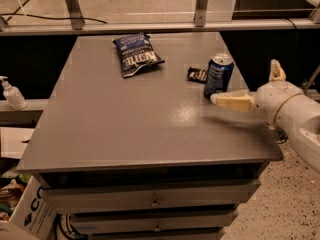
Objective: Move pepsi can near rxbar chocolate
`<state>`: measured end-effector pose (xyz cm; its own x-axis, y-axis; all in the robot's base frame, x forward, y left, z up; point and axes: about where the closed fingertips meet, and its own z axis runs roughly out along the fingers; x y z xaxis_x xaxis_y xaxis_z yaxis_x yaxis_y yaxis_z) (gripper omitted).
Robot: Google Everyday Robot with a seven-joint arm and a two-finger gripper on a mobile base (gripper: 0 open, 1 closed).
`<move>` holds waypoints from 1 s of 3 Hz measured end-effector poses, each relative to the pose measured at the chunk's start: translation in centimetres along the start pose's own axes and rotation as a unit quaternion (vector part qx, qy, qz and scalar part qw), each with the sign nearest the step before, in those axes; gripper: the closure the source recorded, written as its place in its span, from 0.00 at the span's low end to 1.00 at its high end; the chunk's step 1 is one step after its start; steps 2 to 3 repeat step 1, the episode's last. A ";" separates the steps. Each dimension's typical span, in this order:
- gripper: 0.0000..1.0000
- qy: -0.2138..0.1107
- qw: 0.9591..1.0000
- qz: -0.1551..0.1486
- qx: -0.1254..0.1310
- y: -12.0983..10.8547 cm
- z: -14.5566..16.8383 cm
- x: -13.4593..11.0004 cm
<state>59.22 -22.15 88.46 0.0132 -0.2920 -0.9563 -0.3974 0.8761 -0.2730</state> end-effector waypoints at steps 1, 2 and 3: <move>0.00 0.018 1.000 -0.001 0.013 -2.5 -2.0 2.4; 0.00 0.018 1.000 -0.001 0.013 -2.5 -2.0 2.4; 0.00 0.018 1.000 -0.001 0.013 -2.5 -2.0 2.4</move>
Offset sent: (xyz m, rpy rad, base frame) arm 0.0000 0.0000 0.0000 0.0000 0.0000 0.0000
